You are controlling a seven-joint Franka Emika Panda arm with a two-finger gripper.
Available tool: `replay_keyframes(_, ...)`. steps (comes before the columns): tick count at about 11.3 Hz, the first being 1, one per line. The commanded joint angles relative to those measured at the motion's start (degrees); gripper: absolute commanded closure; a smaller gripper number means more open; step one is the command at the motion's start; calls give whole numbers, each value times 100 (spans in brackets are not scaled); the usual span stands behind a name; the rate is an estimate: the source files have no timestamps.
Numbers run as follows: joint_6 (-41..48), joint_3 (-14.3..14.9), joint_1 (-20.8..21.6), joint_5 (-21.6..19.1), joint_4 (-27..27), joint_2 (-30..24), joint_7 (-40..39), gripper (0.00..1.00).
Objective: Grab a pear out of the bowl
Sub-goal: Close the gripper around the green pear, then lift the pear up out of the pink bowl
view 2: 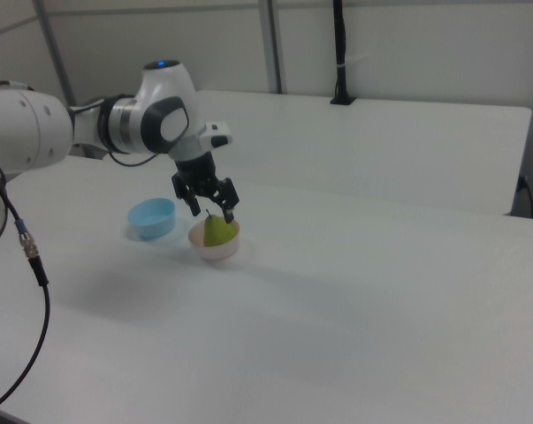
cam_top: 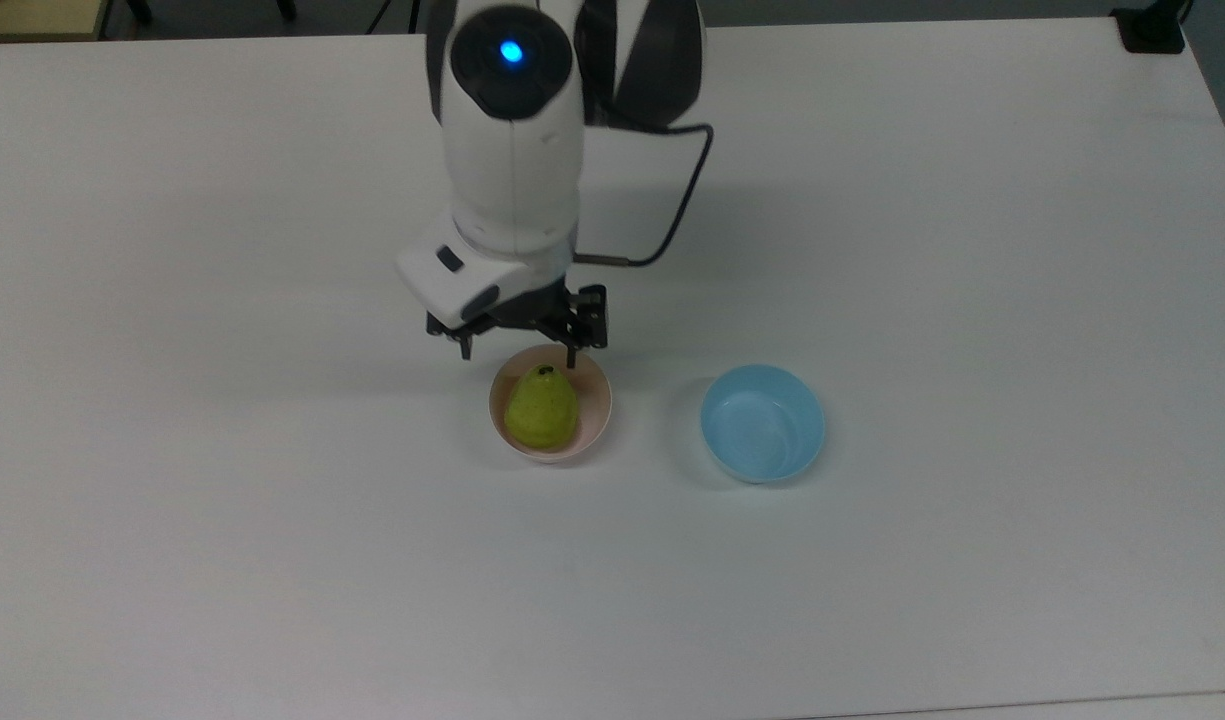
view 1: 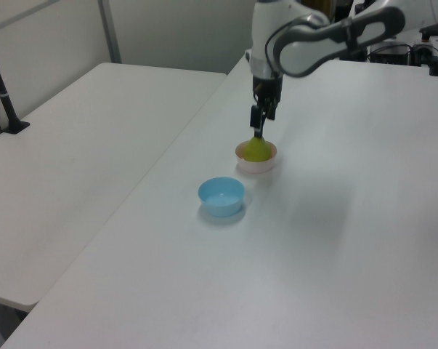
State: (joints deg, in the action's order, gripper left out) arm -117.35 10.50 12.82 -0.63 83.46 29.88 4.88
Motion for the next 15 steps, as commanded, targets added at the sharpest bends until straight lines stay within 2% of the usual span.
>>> replay_keyframes(1,-480,58,186,-51,-5,333,66,0)
replay_keyframes(2,-612,58,230,-25,-5,439,214,0)
replay_keyframes(3,-796,58,300,2,-5,544,311,4)
replay_keyframes(4,-894,58,300,10,-5,598,321,13)
replay_keyframes(5,-895,67,300,54,-5,607,295,25)
replay_keyframes(7,-895,58,292,151,4,607,286,56)
replay_keyframes(8,-886,58,292,142,-5,598,277,67)
replay_keyframes(11,-755,67,300,73,4,170,321,70)
replay_keyframes(13,-63,67,274,63,4,-349,295,70)
replay_keyframes(15,456,119,221,63,48,-640,225,70)
